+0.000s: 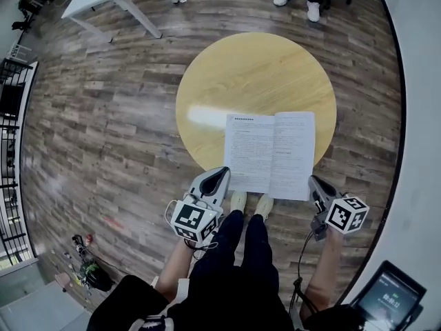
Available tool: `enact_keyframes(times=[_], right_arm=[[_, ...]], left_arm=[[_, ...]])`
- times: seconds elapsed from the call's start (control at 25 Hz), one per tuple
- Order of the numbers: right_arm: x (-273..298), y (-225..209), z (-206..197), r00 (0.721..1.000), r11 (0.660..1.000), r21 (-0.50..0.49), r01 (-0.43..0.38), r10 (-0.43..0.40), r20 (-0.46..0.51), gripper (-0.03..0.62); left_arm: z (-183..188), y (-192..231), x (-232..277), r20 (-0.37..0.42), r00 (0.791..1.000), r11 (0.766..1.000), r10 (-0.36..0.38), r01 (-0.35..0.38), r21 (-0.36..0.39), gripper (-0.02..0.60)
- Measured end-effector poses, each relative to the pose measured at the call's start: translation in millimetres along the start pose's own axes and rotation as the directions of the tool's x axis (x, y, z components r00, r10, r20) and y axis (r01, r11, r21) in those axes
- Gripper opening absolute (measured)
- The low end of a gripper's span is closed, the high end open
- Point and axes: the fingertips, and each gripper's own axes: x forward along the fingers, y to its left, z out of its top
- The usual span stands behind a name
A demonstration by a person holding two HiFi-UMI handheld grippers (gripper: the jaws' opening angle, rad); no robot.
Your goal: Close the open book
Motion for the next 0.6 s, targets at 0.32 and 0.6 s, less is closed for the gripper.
enact_keyframes(times=[0.32,0.6], right_arm=[[11,16,3,1.0,1.0,-0.004,-0.016,0.016,-0.016,0.008],[26,33,5,0.999,0.999,-0.017,-0.029,0.028,-0.037,0.008]], left_arm=[[0,12,-13,-0.002,1.0,0.999,0.027,-0.027,-0.021,-0.002],[2,29,-26,0.001,0.999,0.998,0.048,-0.048,-0.039,-0.002]])
